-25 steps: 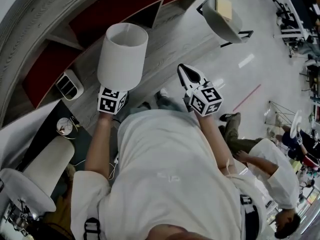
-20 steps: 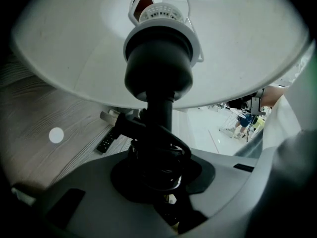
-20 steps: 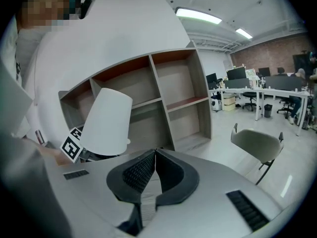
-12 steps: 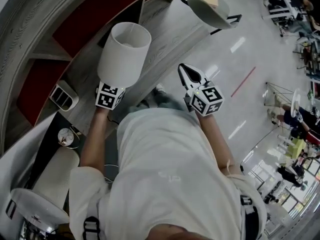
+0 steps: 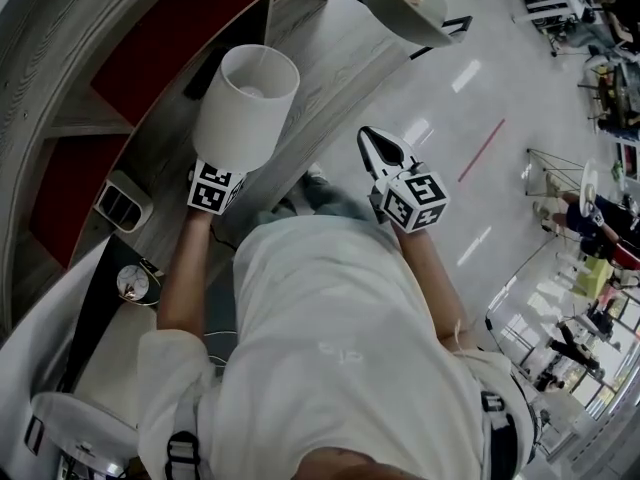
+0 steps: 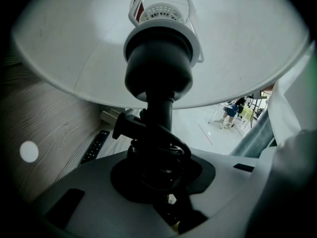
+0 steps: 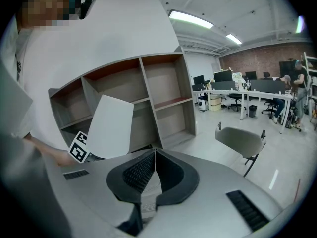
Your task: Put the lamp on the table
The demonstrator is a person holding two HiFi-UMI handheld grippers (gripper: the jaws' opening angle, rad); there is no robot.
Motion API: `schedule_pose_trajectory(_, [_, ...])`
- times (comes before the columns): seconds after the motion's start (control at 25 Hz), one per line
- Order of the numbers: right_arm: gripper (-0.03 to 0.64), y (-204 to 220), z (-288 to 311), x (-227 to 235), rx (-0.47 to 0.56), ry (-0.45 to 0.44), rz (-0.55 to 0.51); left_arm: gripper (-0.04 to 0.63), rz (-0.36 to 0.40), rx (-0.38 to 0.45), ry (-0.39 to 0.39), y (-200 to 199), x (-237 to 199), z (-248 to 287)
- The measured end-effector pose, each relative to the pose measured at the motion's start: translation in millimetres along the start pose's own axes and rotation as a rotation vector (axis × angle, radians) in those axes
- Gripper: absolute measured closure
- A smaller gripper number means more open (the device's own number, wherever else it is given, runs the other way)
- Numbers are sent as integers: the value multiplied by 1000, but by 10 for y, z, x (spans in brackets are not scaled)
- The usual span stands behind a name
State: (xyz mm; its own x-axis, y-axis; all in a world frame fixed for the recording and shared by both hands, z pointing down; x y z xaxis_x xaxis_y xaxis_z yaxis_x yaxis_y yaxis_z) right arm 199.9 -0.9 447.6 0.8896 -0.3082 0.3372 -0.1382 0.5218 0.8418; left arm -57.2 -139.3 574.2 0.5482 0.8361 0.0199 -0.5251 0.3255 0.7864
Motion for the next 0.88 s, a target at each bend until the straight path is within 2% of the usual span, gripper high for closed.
schedule_pose_trajectory(0.24, [583,12,-41,4,-8,11,-5,488,6,1,14,114,-16,77])
schedule_pose_trajectory(0.56, [583,-1,-46,-1,-13,3,-8,486,-6,59,56,105,-29,76])
schedule_pose_trajectory(0.88, [583,-2,1,-30,-23,-23,-14,468,-7,32,24,163,-68,42])
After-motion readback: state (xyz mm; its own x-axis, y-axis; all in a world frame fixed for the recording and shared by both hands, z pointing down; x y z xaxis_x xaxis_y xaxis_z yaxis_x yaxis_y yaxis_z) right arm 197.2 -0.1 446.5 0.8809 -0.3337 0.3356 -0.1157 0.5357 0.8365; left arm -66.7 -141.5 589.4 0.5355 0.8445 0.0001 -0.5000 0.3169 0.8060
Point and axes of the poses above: the fingertips, and each gripper's own axes: z forward along the fingers, x to its right, y out of its underside, the point moved 8 cm from there along -z, backward along the fingers, and after that the axes turned 15 degrees about -y, right-handed, at the moved point
